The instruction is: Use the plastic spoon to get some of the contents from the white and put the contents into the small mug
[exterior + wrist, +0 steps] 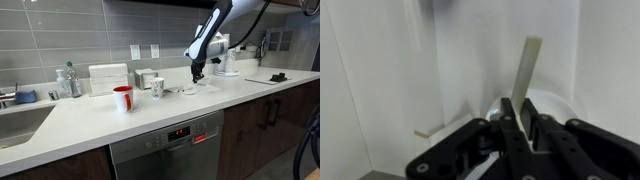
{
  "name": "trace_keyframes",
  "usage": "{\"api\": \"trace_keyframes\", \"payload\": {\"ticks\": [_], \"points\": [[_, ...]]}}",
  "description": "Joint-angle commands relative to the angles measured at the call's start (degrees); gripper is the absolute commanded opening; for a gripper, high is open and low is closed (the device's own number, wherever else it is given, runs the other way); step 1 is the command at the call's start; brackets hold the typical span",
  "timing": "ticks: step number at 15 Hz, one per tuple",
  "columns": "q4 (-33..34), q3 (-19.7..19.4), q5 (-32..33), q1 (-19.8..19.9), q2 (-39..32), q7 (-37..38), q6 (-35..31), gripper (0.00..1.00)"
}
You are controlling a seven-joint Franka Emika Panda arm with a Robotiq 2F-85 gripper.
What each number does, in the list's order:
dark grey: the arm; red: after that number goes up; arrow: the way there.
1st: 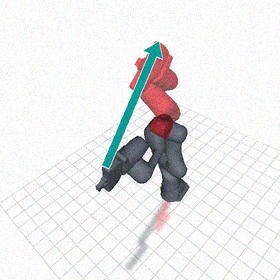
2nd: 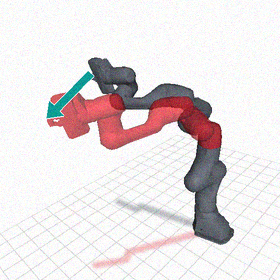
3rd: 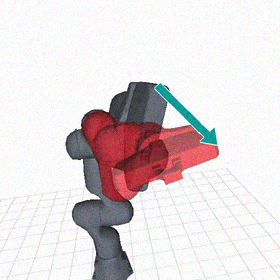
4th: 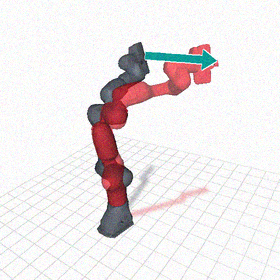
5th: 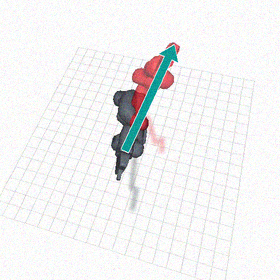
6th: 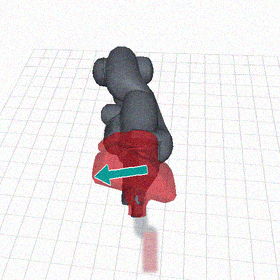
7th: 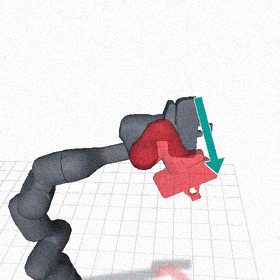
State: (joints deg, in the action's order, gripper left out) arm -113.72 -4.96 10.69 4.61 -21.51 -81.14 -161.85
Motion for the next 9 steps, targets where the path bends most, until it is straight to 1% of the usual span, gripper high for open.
{"api": "trace_keyframes", "payload": {"ticks": [1, 9], "points": [[1.4, -0.6, 5.3, -0.6, -1.2, 4.6, -0.1, 0.04], [4.3, 0.2, 9.0, -0.8, -3.5, 8.4, 0.9, 0.04]]}}
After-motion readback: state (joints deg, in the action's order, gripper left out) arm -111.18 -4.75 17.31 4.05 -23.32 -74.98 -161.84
